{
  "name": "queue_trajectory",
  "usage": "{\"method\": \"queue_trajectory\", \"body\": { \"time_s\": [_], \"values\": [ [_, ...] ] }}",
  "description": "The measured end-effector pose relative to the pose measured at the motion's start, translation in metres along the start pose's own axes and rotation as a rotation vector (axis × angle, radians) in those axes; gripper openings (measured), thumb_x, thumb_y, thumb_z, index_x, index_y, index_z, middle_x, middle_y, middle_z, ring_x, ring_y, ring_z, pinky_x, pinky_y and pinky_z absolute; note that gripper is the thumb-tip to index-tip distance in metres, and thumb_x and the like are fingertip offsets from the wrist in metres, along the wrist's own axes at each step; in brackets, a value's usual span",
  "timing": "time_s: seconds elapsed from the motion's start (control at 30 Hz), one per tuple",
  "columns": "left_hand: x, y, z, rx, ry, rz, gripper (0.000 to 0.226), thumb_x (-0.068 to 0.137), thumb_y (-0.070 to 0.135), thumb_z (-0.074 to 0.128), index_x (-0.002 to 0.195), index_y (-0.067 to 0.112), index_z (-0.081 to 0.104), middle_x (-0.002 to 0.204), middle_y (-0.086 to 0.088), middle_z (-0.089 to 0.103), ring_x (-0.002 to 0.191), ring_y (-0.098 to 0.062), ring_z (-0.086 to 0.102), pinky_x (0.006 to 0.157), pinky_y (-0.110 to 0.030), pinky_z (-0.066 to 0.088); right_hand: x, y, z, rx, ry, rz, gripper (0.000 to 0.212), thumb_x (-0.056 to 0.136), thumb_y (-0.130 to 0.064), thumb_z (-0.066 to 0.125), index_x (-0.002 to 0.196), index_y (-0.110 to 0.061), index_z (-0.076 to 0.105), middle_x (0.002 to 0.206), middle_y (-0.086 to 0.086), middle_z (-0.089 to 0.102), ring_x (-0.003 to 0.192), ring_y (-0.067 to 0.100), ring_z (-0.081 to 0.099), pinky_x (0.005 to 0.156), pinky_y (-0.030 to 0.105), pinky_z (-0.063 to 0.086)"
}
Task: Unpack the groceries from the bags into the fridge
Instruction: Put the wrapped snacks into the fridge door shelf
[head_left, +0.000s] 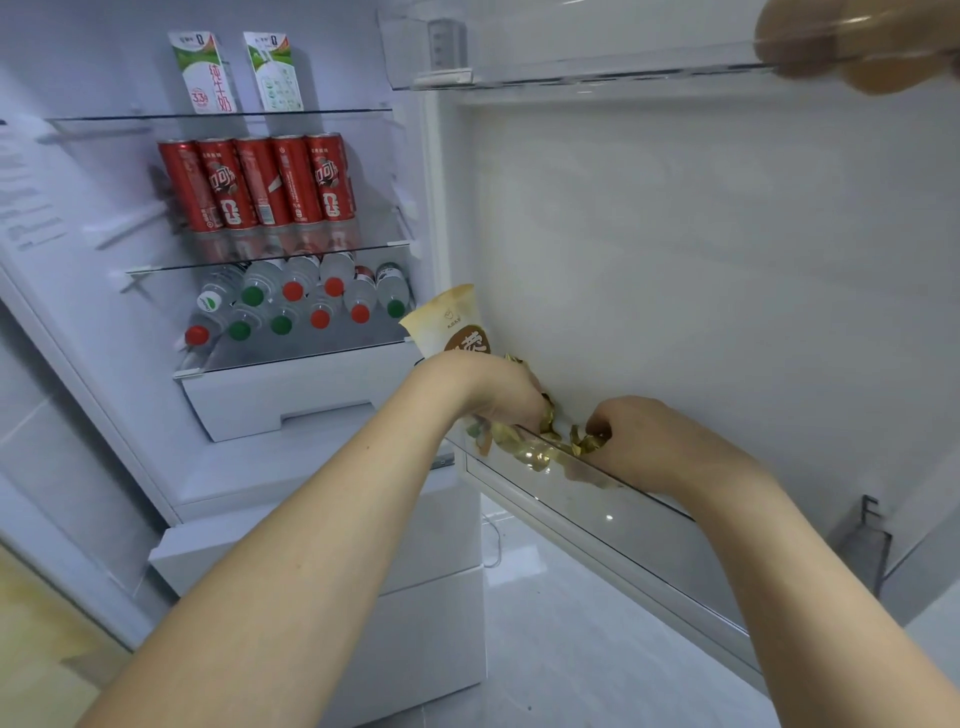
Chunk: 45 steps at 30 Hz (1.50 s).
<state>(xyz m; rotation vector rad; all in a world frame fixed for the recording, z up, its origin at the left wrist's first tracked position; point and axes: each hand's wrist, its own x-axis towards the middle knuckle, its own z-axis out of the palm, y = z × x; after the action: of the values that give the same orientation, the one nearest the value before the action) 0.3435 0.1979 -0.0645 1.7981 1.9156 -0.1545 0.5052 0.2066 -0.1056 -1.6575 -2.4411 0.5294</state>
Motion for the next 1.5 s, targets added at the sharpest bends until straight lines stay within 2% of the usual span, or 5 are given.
{"method": "queue_trajectory", "body": {
  "time_s": [0.2, 0.47, 0.83, 1.13, 1.5],
  "values": [
    [0.002, -0.004, -0.002, 0.012, 0.072, 0.033, 0.032, 0.084, 0.021, 0.067, 0.116, 0.02, 0.064, 0.106, -0.007, 0.07, 0.094, -0.027, 0.07, 0.081, -0.035, 0.056, 0.007, 0.002, 0.004, 0.029, -0.049, -0.053, 0.041, 0.067, -0.039, 0.083, 0.085, -0.006, 0.066, 0.083, 0.01, 0.062, 0.07, 0.022, 0.055, 0.061, 0.028, 0.041],
    [0.0, -0.003, -0.007, 0.013, 0.063, 0.054, 0.032, 0.085, 0.008, 0.054, 0.112, 0.019, 0.067, 0.108, -0.005, 0.066, 0.1, -0.024, 0.063, 0.081, -0.032, 0.054, 0.007, 0.007, 0.004, 0.064, -0.103, -0.068, 0.073, 0.075, -0.037, 0.076, 0.14, -0.017, 0.048, 0.141, 0.005, 0.039, 0.123, 0.022, 0.051, 0.1, 0.031, 0.045],
    [0.007, -0.005, 0.004, 0.149, 0.187, 0.043, 0.035, 0.087, 0.009, 0.046, 0.115, 0.009, 0.066, 0.095, -0.003, 0.054, 0.081, -0.021, 0.048, 0.066, -0.027, 0.041, -0.009, 0.003, 0.0, -0.061, 0.017, 0.173, 0.034, 0.07, -0.048, 0.071, 0.06, -0.018, 0.058, 0.075, 0.001, 0.059, 0.067, 0.017, 0.055, 0.05, 0.022, 0.034],
    [0.004, -0.015, 0.004, 0.061, 0.233, 0.057, 0.038, 0.083, 0.003, 0.042, 0.108, 0.008, 0.07, 0.109, -0.012, 0.067, 0.087, -0.024, 0.058, 0.072, -0.031, 0.05, -0.003, -0.004, 0.005, 0.032, 0.016, -0.073, 0.026, 0.085, -0.024, 0.064, 0.11, -0.021, 0.067, 0.109, 0.004, 0.063, 0.096, 0.021, 0.06, 0.076, 0.027, 0.048],
    [-0.007, -0.031, 0.025, -0.038, 0.539, 0.175, 0.023, 0.094, 0.029, 0.05, 0.11, 0.018, 0.063, 0.106, -0.001, 0.063, 0.099, -0.022, 0.06, 0.079, -0.035, 0.051, -0.019, -0.014, -0.004, 0.116, 0.02, -0.041, 0.03, 0.094, -0.028, 0.053, 0.121, -0.017, 0.059, 0.122, 0.002, 0.062, 0.11, 0.02, 0.057, 0.091, 0.031, 0.047]
  ]
}}
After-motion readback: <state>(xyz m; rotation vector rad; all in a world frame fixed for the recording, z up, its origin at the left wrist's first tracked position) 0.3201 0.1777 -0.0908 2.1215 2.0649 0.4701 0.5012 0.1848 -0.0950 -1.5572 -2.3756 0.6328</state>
